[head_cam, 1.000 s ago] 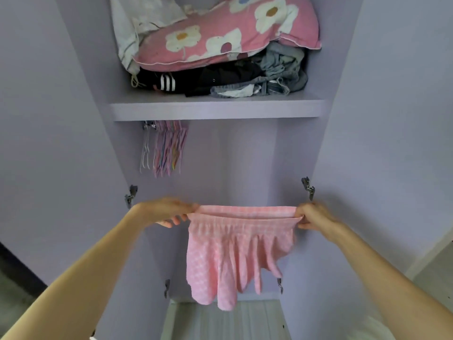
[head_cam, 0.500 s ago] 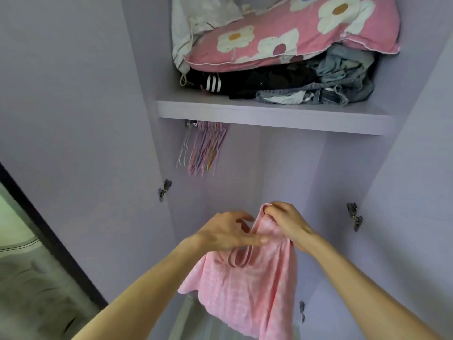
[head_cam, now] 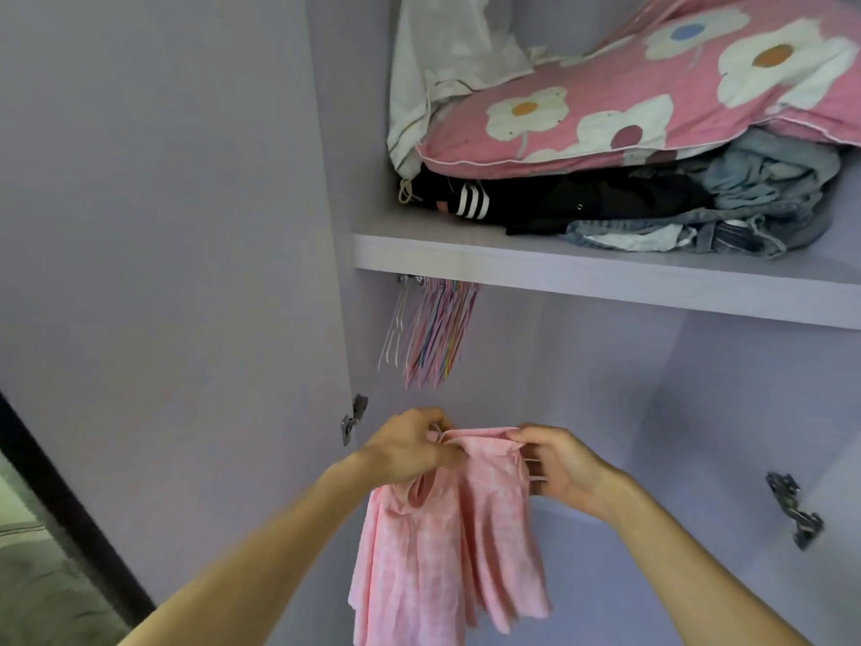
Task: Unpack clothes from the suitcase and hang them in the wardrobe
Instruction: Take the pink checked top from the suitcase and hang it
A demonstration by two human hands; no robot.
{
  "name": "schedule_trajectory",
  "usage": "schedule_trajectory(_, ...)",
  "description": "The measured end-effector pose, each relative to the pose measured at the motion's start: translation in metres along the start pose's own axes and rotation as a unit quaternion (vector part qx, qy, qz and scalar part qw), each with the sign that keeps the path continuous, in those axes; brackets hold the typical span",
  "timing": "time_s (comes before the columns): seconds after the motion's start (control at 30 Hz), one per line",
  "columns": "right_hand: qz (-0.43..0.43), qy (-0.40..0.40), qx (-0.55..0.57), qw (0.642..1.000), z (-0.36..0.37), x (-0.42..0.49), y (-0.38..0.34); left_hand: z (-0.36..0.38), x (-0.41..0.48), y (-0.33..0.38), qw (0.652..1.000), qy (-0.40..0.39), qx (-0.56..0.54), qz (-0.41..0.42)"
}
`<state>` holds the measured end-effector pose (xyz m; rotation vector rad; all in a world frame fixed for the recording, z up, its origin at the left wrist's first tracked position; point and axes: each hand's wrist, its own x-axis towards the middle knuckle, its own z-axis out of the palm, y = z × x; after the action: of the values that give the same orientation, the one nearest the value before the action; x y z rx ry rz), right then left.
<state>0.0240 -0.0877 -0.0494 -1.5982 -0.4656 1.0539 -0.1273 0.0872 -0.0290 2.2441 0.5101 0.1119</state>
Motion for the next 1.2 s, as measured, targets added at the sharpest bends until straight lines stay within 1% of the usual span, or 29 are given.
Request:
schedule_trajectory(0.07,-0.001,0.010,0.057,0.998,0.009,0.030,-0.011,-0.022,0.011,-0.007,0.988,0.074,0.131,0.019)
schedule_trajectory(0.1,-0.001,0.037,0.051,0.998,0.013,0.054,-0.018,-0.034,0.020,-0.012,0.976,0.095,0.191,0.030)
schedule_trajectory(0.17,-0.015,0.105,-0.016,0.994,0.017,0.088,-0.028,-0.050,0.026,-0.015,0.938,0.135,0.317,0.041)
schedule_trajectory(0.23,-0.044,0.175,-0.104,0.978,0.019,0.130,-0.037,-0.066,0.041,-0.031,0.892,0.162,0.421,0.034)
schedule_trajectory(0.27,-0.059,0.205,-0.120,0.970,0.024,0.158,-0.039,-0.078,0.052,-0.045,0.866,0.184,0.463,0.044)
schedule_trajectory(0.33,-0.067,0.253,-0.132,0.956,0.029,0.191,-0.048,-0.101,0.066,-0.067,0.806,0.206,0.547,0.093)
schedule_trajectory(0.37,-0.074,0.266,-0.134,0.952,0.035,0.207,-0.051,-0.109,0.071,-0.081,0.770,0.222,0.584,0.128)
schedule_trajectory(0.4,-0.077,0.274,-0.143,0.948,0.039,0.222,-0.053,-0.115,0.073,-0.090,0.736,0.229,0.622,0.138)
schedule_trajectory(0.43,-0.076,0.284,-0.152,0.944,0.043,0.237,-0.052,-0.115,0.074,-0.099,0.710,0.214,0.659,0.124)
schedule_trajectory(0.47,-0.067,0.292,-0.160,0.940,0.043,0.248,-0.054,-0.115,0.073,-0.097,0.693,0.187,0.690,0.093)
schedule_trajectory(0.5,-0.053,0.296,-0.165,0.939,0.044,0.260,-0.050,-0.114,0.073,-0.098,0.666,0.178,0.721,0.071)
schedule_trajectory(0.53,-0.043,0.295,-0.169,0.939,0.047,0.273,-0.044,-0.110,0.075,-0.104,0.648,0.165,0.743,0.039)
schedule_trajectory(0.6,-0.035,0.305,-0.182,0.934,0.046,0.294,-0.033,-0.109,0.078,-0.104,0.638,0.156,0.754,0.002)
schedule_trajectory(0.63,-0.039,0.315,-0.192,0.929,0.047,0.301,-0.029,-0.108,0.080,-0.105,0.632,0.159,0.759,0.001)
schedule_trajectory(0.73,-0.067,0.363,-0.228,0.901,0.054,0.307,-0.024,-0.108,0.085,-0.110,0.640,0.177,0.748,0.003)
schedule_trajectory(0.8,-0.084,0.390,-0.230,0.887,0.058,0.310,-0.023,-0.105,0.085,-0.113,0.634,0.172,0.754,-0.005)
schedule_trajectory(0.87,-0.088,0.413,-0.234,0.875,0.063,0.309,-0.024,-0.103,0.083,-0.117,0.637,0.167,0.753,-0.004)
schedule_trajectory(1.0,-0.097,0.457,-0.262,0.844,0.072,0.290,-0.037,-0.104,0.074,-0.128,0.668,0.153,0.728,0.014)
schedule_trajectory(1.07,-0.108,0.460,-0.279,0.836,0.074,0.273,-0.043,-0.107,0.070,-0.131,0.692,0.133,0.709,0.026)
schedule_trajectory(1.1,-0.112,0.453,-0.289,0.836,0.075,0.265,-0.043,-0.107,0.067,-0.134,0.716,0.128,0.685,0.031)
schedule_trajectory(1.17,-0.102,0.435,-0.305,0.841,0.068,0.241,-0.045,-0.106,0.062,-0.126,0.776,0.139,0.614,0.037)
schedule_trajectory(1.2,-0.090,0.424,-0.308,0.847,0.064,0.227,-0.043,-0.104,0.060,-0.122,0.815,0.158,0.557,0.023)
